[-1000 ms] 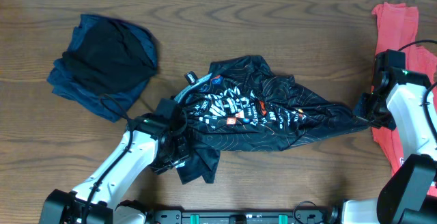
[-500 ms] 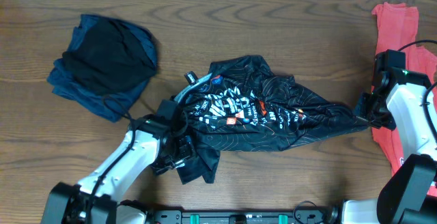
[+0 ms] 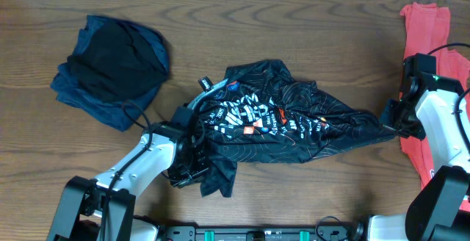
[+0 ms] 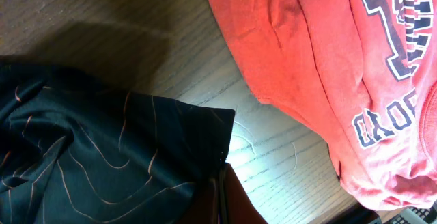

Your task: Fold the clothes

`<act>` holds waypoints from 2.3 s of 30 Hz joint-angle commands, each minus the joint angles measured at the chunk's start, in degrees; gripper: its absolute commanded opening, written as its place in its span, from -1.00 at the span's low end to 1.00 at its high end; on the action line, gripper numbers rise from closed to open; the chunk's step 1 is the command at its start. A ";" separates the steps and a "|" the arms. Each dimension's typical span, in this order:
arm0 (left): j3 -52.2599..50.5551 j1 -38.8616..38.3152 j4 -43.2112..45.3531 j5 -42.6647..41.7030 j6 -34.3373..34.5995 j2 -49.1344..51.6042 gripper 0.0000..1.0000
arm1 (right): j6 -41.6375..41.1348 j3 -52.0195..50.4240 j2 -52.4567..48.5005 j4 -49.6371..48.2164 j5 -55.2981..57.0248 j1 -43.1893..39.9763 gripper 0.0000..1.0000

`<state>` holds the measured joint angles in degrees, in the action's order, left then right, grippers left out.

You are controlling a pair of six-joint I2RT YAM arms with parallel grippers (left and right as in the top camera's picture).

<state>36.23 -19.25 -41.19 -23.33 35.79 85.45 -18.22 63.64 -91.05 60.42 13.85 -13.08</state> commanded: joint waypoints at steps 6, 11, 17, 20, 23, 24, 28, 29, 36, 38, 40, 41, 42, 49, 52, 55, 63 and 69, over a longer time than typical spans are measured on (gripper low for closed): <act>5.70 0.04 -9.62 -9.81 -7.76 -5.86 -0.88 | 0.70 -0.04 -0.07 -0.66 0.28 -0.90 -0.98; 6.23 -1.36 -11.50 -18.78 -6.14 -13.09 -0.88 | 0.70 -0.04 -0.07 -0.66 0.28 -0.90 -0.98; 6.23 -3.74 -13.16 -18.67 -4.44 -15.54 -0.88 | 0.70 -0.04 -0.07 -0.83 0.28 -0.90 -0.98; 6.21 -4.44 -13.22 -18.36 -4.46 -15.47 -0.78 | 0.70 -0.04 -0.07 -0.81 0.31 -0.90 -0.98; 6.21 -4.63 -13.70 -14.80 -4.48 -15.47 -0.06 | 0.70 -0.04 -0.07 -0.81 0.31 -0.90 -0.98; 6.23 -4.63 -14.01 -12.92 -4.48 -15.47 0.04 | 0.70 -0.04 -0.07 -0.81 0.31 -0.90 -0.98; 6.23 -4.57 -14.95 -2.40 -4.46 -15.47 0.09 | 0.72 -0.04 -0.07 -0.81 0.28 -0.90 -0.98; 6.23 -4.57 -14.95 0.04 -4.44 -15.47 0.09 | 0.72 -0.04 -0.07 -0.81 0.28 -0.90 -0.98; 6.21 -4.55 -15.23 17.90 2.58 -15.45 0.38 | 0.72 -0.04 -0.07 -0.81 0.28 -0.90 -0.98; 6.12 -4.52 -14.78 20.85 3.43 -15.39 0.39 | 0.72 -0.04 -0.07 -0.79 0.28 -0.90 -0.98; 6.01 -3.78 -13.75 22.71 3.52 -15.15 0.38 | 0.70 -0.04 -0.07 -0.81 0.26 -0.90 -0.98; 6.01 -3.15 -13.22 23.02 3.50 -14.97 0.39 | 0.70 -0.04 -0.07 -0.81 0.26 -0.90 -0.98; 5.99 -2.34 -12.57 23.21 3.39 -14.60 0.39 | 0.70 -0.04 -0.07 -0.81 0.26 -0.90 -0.98; 5.99 4.07 -7.45 22.27 -2.25 -9.14 0.36 | 0.70 -0.04 -0.07 -0.79 0.24 -0.90 -0.98; 5.99 4.61 -5.14 19.45 -4.66 -6.43 0.35 | 0.70 -0.04 -0.07 -0.81 0.22 -0.90 -0.98; 5.99 4.61 -3.34 16.87 -5.86 -3.48 0.34 | 0.70 -0.04 -0.07 -0.81 0.24 -0.90 -0.98; 5.90 4.61 -2.14 16.02 -6.25 2.67 0.22 | 0.70 -0.04 -0.07 -0.83 0.26 -0.90 -0.99; 5.62 4.61 -0.61 14.67 -6.47 4.52 0.00 | 0.72 -0.04 -0.07 -0.81 0.26 -0.90 -0.98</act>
<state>41.98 -14.87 -42.19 -7.60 29.91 89.25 -18.20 63.64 -91.05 59.72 13.69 -13.08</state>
